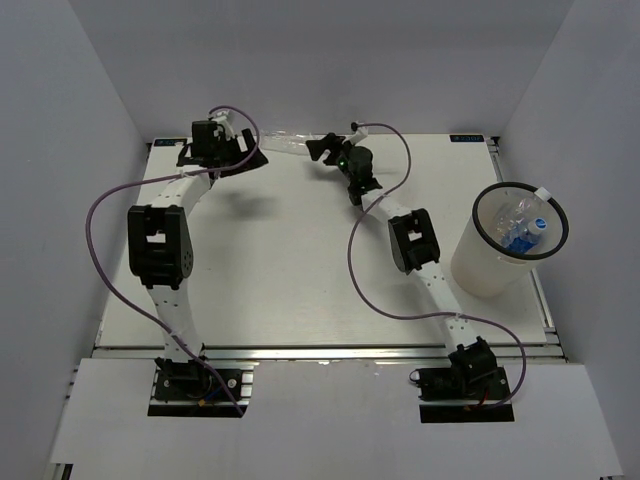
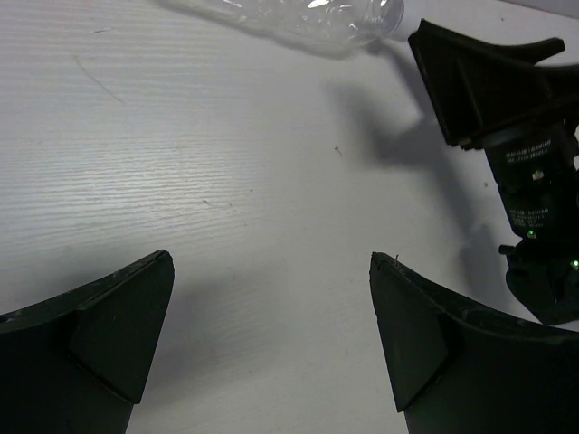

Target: Put the plastic bottles in the bin

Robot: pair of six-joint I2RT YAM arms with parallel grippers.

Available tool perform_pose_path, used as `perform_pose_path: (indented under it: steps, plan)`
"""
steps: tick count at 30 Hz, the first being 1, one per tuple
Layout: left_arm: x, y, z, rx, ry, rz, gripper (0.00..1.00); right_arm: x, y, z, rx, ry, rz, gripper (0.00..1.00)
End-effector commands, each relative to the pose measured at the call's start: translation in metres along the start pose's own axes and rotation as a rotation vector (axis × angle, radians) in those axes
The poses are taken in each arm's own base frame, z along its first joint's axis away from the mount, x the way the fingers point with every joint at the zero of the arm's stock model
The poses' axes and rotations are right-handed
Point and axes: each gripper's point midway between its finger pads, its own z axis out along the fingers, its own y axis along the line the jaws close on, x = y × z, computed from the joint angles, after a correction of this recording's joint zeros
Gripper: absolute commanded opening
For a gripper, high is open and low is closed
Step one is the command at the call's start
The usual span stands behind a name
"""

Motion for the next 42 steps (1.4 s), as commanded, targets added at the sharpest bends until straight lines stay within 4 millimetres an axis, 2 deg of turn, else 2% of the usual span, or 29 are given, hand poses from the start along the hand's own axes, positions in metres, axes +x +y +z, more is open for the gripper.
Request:
perform_pose_path:
  steps: [1, 3, 5, 6, 8, 9, 10, 12, 13, 14, 15, 19, 20, 21, 22, 23, 24, 25, 26, 27, 28, 29, 31, 33, 34, 35, 37, 41, 42]
  plan:
    - [-0.040, 0.011, -0.021, -0.019, -0.100, -0.036, 0.98, -0.001, 0.103, 0.002, -0.275, 0.024, -0.197, 0.88]
    - [-0.054, 0.036, -0.030, -0.056, -0.132, -0.098, 0.98, 0.021, 0.122, -0.005, -0.337, 0.068, -0.269, 0.88]
    - [-0.066, 0.053, -0.038, -0.069, -0.172, -0.134, 0.98, 0.044, 0.155, -0.014, -0.445, 0.103, -0.290, 0.87]
    - [-0.070, 0.057, -0.041, -0.072, -0.184, -0.153, 0.98, 0.045, 0.172, -0.017, -0.504, 0.111, -0.306, 0.86]
    - [-0.075, 0.067, -0.044, -0.088, -0.206, -0.163, 0.98, 0.062, 0.216, -0.035, -0.658, 0.187, -0.325, 0.84]
    - [-0.076, 0.074, -0.044, -0.110, -0.216, -0.172, 0.98, 0.070, 0.228, -0.047, -0.716, 0.243, -0.296, 0.81]
    - [-0.078, 0.078, -0.045, -0.123, -0.222, -0.178, 0.98, 0.071, 0.252, -0.066, -0.843, 0.298, -0.268, 0.76]
    - [-0.079, 0.094, -0.045, -0.172, -0.238, -0.214, 0.98, 0.069, 0.270, -0.088, -0.945, 0.371, -0.206, 0.73]
    - [-0.082, 0.097, -0.044, -0.177, -0.250, -0.221, 0.98, 0.077, 0.275, -0.107, -1.012, 0.442, -0.178, 0.73]
    - [-0.079, 0.105, -0.039, -0.192, -0.248, -0.235, 0.98, 0.062, 0.288, -0.112, -1.033, 0.452, -0.192, 0.84]
    - [-0.079, 0.109, -0.036, -0.204, -0.253, -0.247, 0.98, 0.055, 0.293, -0.116, -1.038, 0.457, -0.207, 0.89]
    - [-0.091, 0.123, -0.018, -0.232, -0.273, -0.258, 0.98, -0.007, 0.283, -0.137, -0.880, 0.308, -0.303, 0.89]
    - [-0.089, 0.126, -0.013, -0.234, -0.263, -0.265, 0.98, -0.011, 0.277, -0.139, -0.832, 0.317, -0.320, 0.89]
    - [-0.067, 0.140, 0.000, -0.268, -0.199, -0.281, 0.98, -0.022, 0.270, -0.141, -0.789, 0.309, -0.345, 0.89]
    - [-0.080, 0.147, 0.000, -0.308, -0.218, -0.262, 0.98, -0.036, 0.269, -0.149, -0.750, 0.298, -0.370, 0.89]
    - [-0.076, 0.161, 0.002, -0.376, -0.202, -0.257, 0.98, -0.040, 0.264, -0.155, -0.735, 0.305, -0.373, 0.89]
    - [-0.048, 0.182, 0.012, -0.449, -0.119, -0.254, 0.98, -0.049, 0.257, -0.161, -0.722, 0.302, -0.381, 0.89]
    - [-0.065, 0.190, 0.010, -0.496, -0.148, -0.223, 0.98, -0.069, 0.263, -0.168, -0.718, 0.270, -0.397, 0.89]
    - [-0.061, 0.200, 0.012, -0.535, -0.130, -0.205, 0.98, -0.061, 0.250, -0.180, -0.688, 0.302, -0.375, 0.89]
    - [-0.042, 0.216, 0.021, -0.578, -0.070, -0.171, 0.98, -0.081, 0.251, -0.184, -0.676, 0.262, -0.386, 0.89]
    - [-0.054, 0.224, 0.018, -0.616, -0.096, -0.153, 0.98, -0.086, 0.249, -0.188, -0.669, 0.255, -0.384, 0.89]
    - [-0.051, 0.236, 0.015, -0.669, -0.094, -0.151, 0.98, -0.083, 0.241, -0.194, -0.653, 0.269, -0.371, 0.89]
    - [-0.050, 0.249, 0.016, -0.659, -0.098, -0.166, 0.98, -0.094, 0.241, -0.198, -0.641, 0.252, -0.378, 0.89]
    - [-0.049, 0.245, 0.018, -0.607, -0.094, -0.157, 0.98, -0.096, 0.240, -0.204, -0.636, 0.255, -0.377, 0.89]
    - [-0.059, 0.239, 0.012, -0.602, -0.117, -0.136, 0.98, -0.097, 0.240, -0.205, -0.639, 0.253, -0.378, 0.89]
    - [-0.050, 0.243, 0.010, -0.611, -0.101, -0.121, 0.98, -0.097, 0.240, -0.206, -0.639, 0.252, -0.377, 0.89]
    - [-0.059, 0.242, 0.003, -0.624, -0.131, -0.104, 0.98, -0.095, 0.241, -0.209, -0.645, 0.256, -0.370, 0.89]
    - [-0.072, 0.228, -0.009, -0.596, -0.148, -0.118, 0.98, -0.094, 0.243, -0.207, -0.656, 0.263, -0.352, 0.89]
    - [-0.067, 0.223, -0.008, -0.566, -0.134, -0.127, 0.98, -0.092, 0.241, -0.206, -0.657, 0.268, -0.348, 0.89]
